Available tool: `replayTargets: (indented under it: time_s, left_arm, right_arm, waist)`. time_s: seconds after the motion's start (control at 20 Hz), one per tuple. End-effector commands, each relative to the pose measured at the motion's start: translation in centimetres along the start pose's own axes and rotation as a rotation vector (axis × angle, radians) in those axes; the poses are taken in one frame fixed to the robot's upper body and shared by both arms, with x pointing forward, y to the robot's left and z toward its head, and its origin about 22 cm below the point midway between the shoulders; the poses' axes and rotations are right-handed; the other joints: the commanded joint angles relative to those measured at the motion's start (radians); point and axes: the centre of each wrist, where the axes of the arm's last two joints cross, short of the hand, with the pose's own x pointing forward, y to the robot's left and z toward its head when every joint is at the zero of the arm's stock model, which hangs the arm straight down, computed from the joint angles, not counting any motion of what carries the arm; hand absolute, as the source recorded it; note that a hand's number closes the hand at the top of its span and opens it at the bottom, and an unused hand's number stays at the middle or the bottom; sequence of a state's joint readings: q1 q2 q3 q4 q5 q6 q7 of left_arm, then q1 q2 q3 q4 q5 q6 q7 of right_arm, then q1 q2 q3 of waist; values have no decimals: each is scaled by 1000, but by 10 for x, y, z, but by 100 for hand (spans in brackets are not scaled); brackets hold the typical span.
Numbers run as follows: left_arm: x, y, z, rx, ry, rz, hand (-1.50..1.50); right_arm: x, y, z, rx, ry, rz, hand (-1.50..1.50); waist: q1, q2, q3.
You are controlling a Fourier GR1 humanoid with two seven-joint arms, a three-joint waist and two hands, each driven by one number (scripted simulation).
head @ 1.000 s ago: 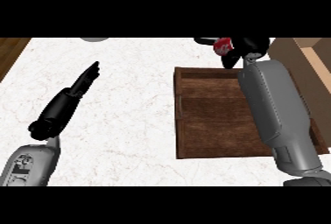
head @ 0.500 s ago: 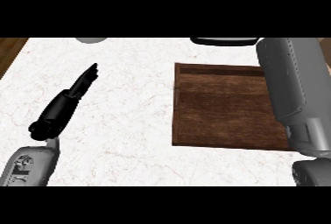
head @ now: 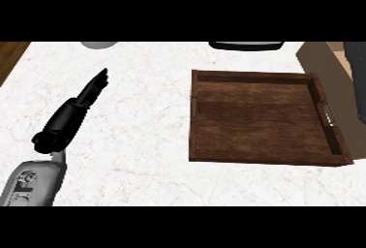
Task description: Pick the can from the tray and place it in the cardboard box
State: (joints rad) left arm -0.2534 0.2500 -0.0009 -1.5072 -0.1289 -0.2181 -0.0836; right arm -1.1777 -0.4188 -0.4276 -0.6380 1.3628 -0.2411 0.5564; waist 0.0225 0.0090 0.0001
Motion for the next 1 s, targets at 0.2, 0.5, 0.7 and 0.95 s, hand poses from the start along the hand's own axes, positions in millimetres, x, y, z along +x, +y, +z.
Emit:
replayTargets:
  time_s: [0.2,0.5,0.7,0.95]
  left_arm:
    - [3,10,2,11,-10,-5,0]
    - [3,0,-2,23,15,-13,0]
    - [2,3,3,11,-15,-6,0]
    - [2,-4,2,3,-3,2,0]
  right_arm:
    - [-65,0,-37,297,133,143,150]
    - [-100,-2,-46,459,136,123,150]
    - [-142,10,-47,585,203,225,150]
    - [-146,13,-46,718,92,109,-150]
  waist:
    - [7,4,1]
    - [-13,-4,0]
    - [7,5,1]
    - [-1,-1,1]
